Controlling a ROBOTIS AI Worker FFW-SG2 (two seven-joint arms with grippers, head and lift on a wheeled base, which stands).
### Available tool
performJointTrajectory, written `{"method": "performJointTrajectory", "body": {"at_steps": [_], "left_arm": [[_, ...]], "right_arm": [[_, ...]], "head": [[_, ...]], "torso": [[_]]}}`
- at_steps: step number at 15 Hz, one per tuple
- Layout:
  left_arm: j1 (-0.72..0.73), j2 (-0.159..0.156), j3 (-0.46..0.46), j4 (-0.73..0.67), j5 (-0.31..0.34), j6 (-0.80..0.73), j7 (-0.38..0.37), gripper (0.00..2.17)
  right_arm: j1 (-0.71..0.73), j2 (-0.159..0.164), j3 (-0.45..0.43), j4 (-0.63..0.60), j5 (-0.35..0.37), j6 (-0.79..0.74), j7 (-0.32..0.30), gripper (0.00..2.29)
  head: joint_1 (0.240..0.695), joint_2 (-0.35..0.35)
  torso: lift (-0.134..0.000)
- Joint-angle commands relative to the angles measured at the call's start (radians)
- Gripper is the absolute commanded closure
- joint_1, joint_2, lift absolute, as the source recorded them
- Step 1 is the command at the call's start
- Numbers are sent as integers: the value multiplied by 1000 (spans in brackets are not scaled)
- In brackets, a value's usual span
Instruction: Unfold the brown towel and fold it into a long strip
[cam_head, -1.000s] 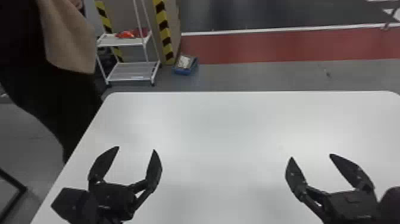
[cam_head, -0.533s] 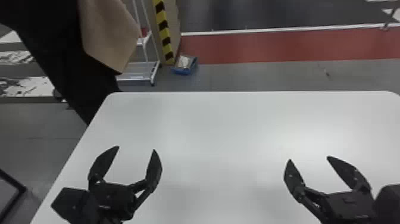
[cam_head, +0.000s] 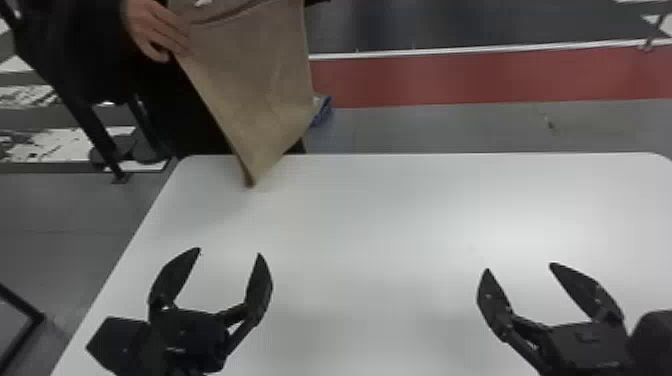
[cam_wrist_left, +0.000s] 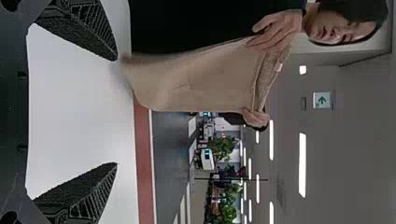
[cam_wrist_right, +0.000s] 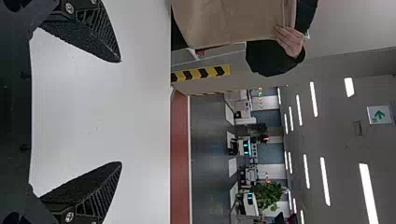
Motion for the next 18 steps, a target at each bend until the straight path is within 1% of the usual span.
{"method": "performJointTrajectory", "body": {"at_steps": [1, 18], "left_arm": [[1, -3, 0, -1, 0, 0, 1, 66], [-4, -3, -13, 16, -2, -3, 1, 66]], "right_arm": [[1, 0, 0, 0, -1, 0, 0, 97], [4, 0, -11, 4, -2, -3, 0, 97]], "head": [[695, 134], [695, 124]], "torso": [[-114], [-114]]}}
